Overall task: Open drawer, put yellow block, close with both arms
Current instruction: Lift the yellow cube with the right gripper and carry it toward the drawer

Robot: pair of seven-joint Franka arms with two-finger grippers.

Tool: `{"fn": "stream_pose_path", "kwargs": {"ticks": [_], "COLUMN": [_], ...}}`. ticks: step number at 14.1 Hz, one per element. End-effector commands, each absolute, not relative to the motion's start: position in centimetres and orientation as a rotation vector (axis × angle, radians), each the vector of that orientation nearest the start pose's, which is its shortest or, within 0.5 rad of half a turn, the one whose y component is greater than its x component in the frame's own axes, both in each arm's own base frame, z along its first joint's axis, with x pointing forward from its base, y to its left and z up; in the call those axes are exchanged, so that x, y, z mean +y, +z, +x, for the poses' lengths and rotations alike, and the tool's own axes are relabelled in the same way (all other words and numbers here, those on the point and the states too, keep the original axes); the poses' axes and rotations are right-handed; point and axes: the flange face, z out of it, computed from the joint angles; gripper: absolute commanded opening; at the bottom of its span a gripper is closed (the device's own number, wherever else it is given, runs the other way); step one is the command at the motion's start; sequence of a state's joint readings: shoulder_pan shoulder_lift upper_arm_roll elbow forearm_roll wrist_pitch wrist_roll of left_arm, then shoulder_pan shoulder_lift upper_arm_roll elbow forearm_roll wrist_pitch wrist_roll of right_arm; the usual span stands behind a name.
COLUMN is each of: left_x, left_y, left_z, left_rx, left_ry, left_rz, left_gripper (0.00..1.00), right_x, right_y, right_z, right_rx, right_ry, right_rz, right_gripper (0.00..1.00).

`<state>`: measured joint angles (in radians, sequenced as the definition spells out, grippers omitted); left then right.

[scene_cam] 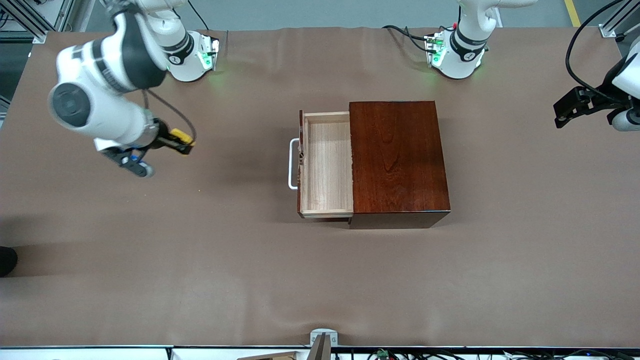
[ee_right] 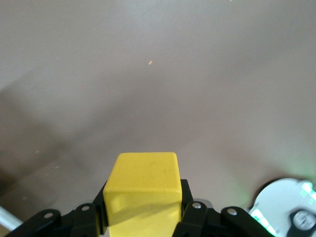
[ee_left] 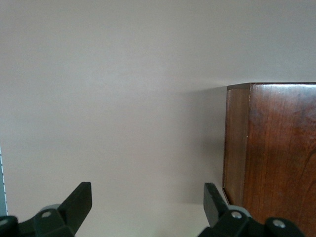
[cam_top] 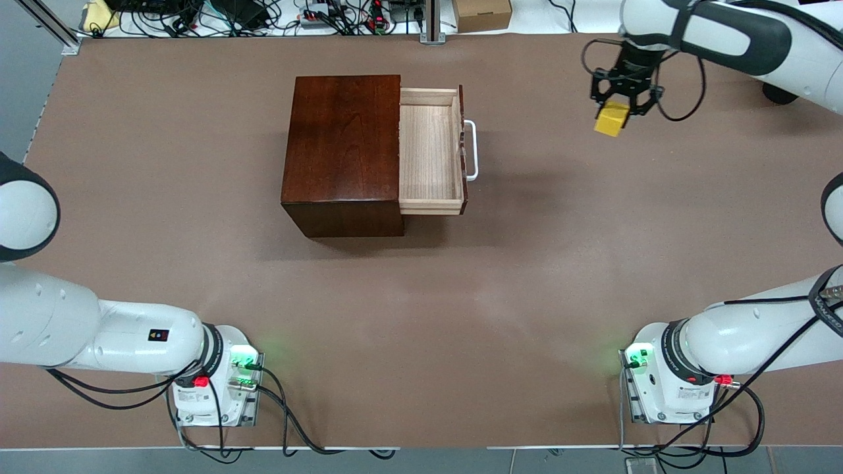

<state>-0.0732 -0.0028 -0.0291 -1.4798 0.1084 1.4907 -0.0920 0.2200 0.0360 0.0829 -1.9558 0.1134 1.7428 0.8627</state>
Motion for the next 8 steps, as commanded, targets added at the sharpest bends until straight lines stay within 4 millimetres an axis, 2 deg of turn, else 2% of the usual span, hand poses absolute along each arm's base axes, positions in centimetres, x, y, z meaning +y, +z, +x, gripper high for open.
{"fn": "stream_pose_path", "kwargs": {"ticks": [1,3,5,8], "left_x": [-4.4,-4.3,-4.4,-4.3], "left_y": [65.9,65.5,65.2,65.7], "left_z": [54.5,54.9,55.2,55.3], "left_rx": [0.036,0.035,0.036,0.035], "left_ry": [-0.053,-0.058,-0.063,-0.082], "left_rz": [-3.054,-3.055,-3.054,-3.051], "left_gripper": [1.00,1.00,1.00,1.00], "right_x": [20.4,22.4,23.8,26.5], "right_y": [45.4,46.1,46.3,47.0], "right_z": [50.0,49.6,49.4,49.5], "right_rx": [1.128,1.272,1.315,1.503], "right_ry": [0.414,0.437,0.440,0.506], "right_rz": [-2.962,-2.871,-2.850,-2.698], "right_gripper": [0.00,0.00,0.00,0.00]}}
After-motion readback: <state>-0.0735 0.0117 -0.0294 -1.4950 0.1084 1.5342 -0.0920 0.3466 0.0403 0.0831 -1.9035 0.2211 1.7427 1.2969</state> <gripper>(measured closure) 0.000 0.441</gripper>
